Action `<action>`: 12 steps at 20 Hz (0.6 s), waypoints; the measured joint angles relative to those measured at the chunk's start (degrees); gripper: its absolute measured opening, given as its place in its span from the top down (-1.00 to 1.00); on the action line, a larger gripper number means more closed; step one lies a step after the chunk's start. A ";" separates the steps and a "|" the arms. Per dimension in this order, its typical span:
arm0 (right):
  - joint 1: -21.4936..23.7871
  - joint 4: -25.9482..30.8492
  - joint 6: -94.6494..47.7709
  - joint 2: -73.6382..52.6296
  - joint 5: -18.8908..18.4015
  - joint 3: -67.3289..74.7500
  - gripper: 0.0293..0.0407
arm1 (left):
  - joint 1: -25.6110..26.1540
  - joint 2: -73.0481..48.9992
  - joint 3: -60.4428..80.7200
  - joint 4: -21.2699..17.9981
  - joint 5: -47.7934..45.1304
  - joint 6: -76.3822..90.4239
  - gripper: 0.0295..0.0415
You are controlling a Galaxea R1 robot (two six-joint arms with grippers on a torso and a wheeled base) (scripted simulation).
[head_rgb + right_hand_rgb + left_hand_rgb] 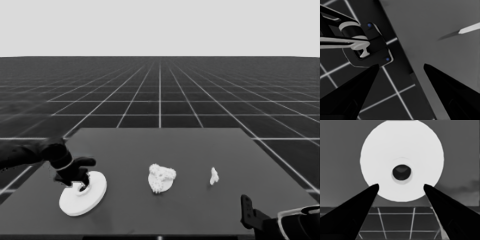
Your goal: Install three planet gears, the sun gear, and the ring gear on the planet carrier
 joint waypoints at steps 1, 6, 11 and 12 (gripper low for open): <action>0.00 0.00 0.00 0.00 0.00 0.00 -0.61 | 2.35 1.03 -1.83 1.53 -1.51 0.32 -0.49; 0.00 0.00 0.00 0.00 0.00 0.00 -0.61 | 5.07 2.63 -4.71 3.27 -3.55 0.89 -0.49; 0.00 0.00 0.00 0.00 0.00 0.00 -0.61 | 5.17 2.73 -4.91 3.37 -3.69 0.93 0.12; 0.00 0.00 0.00 0.00 0.00 0.00 -0.61 | 5.17 2.73 -4.91 3.38 -3.69 0.93 0.12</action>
